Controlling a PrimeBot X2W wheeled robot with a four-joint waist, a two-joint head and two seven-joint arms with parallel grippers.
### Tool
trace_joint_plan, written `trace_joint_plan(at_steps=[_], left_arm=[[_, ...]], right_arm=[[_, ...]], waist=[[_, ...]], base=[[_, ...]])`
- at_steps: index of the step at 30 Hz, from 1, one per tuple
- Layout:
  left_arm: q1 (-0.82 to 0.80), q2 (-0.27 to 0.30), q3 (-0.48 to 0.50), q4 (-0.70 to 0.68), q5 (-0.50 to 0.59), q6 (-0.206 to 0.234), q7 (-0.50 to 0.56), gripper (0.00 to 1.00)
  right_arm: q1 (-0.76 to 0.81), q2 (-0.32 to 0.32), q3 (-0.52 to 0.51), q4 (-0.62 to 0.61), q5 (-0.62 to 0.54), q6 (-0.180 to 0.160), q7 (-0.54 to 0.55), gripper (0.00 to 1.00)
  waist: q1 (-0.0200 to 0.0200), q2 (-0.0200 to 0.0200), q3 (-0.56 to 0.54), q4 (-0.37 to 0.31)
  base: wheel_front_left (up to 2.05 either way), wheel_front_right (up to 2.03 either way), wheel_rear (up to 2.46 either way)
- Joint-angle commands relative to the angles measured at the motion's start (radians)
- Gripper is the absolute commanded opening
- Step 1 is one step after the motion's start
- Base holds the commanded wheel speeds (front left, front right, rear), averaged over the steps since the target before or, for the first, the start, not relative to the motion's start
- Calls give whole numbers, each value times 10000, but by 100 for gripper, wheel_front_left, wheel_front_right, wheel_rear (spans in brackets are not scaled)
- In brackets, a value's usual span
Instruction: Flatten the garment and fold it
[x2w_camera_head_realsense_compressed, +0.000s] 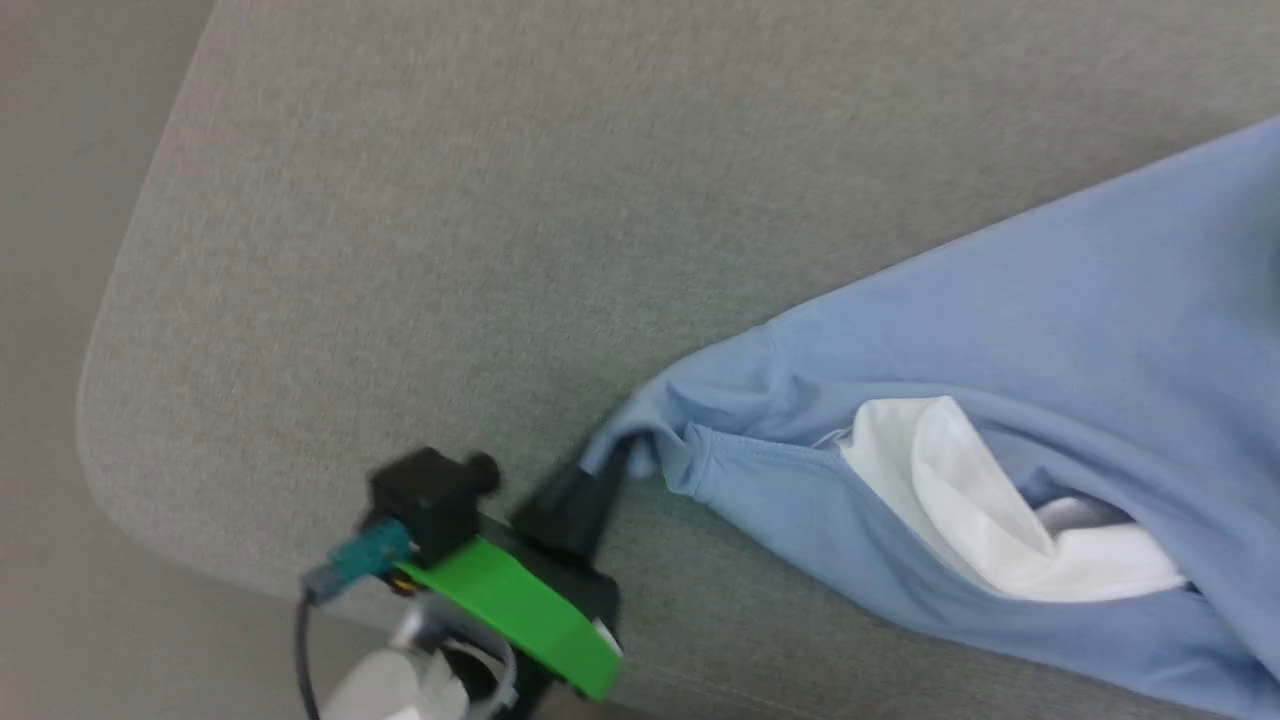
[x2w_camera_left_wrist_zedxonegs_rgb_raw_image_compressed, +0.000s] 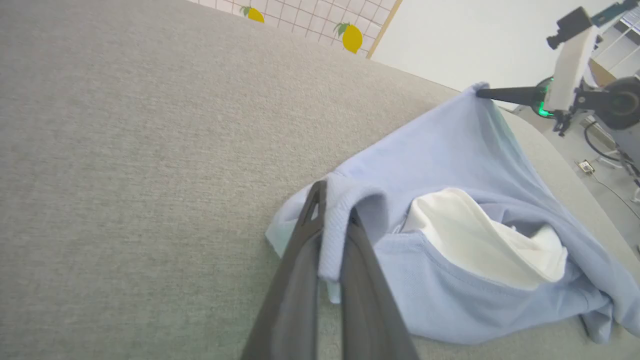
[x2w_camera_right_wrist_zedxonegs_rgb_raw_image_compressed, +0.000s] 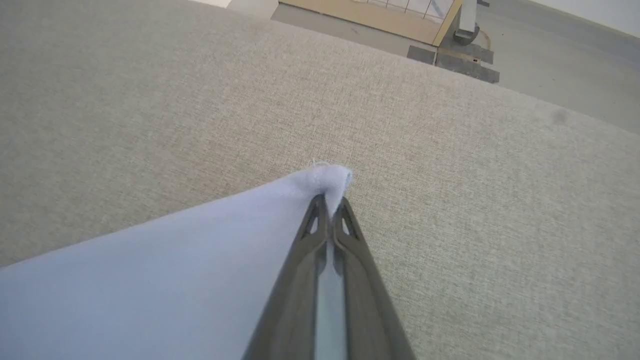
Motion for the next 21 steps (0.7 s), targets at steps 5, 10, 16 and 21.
trace_joint_plan(at_steps=[5,10,16,21], left_arm=[[-704,121,577,629,430,368,-494,0],[-1580,227,902,1303,717,441,-646,0],[-3547,484,1044,2256,1183,203,-371,0],[-5856,468,1204,3303,1384,-64,-51,0]], right_arm=[[664,832,-700,-526,162,-17,-1580,0],[1112,1552,-1135,-909,95,-17,-2666,0],[881,2032,-1216,-1134,-240,-17,-3405,0],[-38,2274,-886,-964,-560,-17,-3697,0]], waist=[[-1,0,-1635,-1088],[-1,0,-2519,-1617],[-1,0,-3158,-2068],[-1,0,-3363,-2352]], base=[[0,0,0],[0,0,0],[0,0,0],[0,0,0]])
